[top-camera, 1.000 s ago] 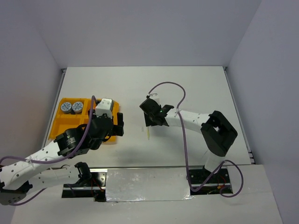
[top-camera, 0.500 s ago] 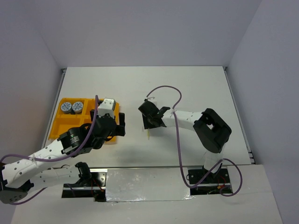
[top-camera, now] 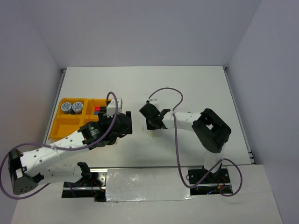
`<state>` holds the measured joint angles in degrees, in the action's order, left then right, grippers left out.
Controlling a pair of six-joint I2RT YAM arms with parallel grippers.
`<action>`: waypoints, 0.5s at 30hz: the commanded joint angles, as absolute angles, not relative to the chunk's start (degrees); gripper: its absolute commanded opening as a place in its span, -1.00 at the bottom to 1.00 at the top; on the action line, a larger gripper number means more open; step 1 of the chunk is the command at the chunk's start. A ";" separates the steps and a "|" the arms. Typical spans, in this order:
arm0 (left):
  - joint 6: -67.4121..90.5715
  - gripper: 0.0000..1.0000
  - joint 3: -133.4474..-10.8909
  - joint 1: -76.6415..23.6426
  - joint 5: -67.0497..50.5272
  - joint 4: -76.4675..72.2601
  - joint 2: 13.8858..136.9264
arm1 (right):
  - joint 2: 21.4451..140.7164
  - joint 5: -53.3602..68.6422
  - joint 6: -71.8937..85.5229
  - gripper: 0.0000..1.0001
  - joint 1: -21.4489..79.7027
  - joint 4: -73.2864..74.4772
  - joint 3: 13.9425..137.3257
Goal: Sort the stationery into containers
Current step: Pick up the pen from the center of the board.
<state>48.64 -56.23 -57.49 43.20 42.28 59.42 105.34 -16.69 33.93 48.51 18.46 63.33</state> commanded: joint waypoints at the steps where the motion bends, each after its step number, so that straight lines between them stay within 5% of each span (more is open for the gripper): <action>1: 56.07 0.99 -60.02 -56.52 44.38 43.07 65.37 | 104.25 -13.45 36.39 -0.78 47.55 16.35 57.67; 5: 58.63 0.99 -59.95 -54.94 41.94 38.97 72.94 | 98.01 -15.11 35.95 -1.00 46.58 17.49 53.63; 15: 53.53 0.89 -65.30 -52.56 28.92 26.64 93.77 | 66.29 -15.74 32.44 -1.00 46.14 20.04 45.01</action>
<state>55.27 -61.93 -53.06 33.01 31.57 90.89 71.70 -15.75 34.41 46.35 20.47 46.81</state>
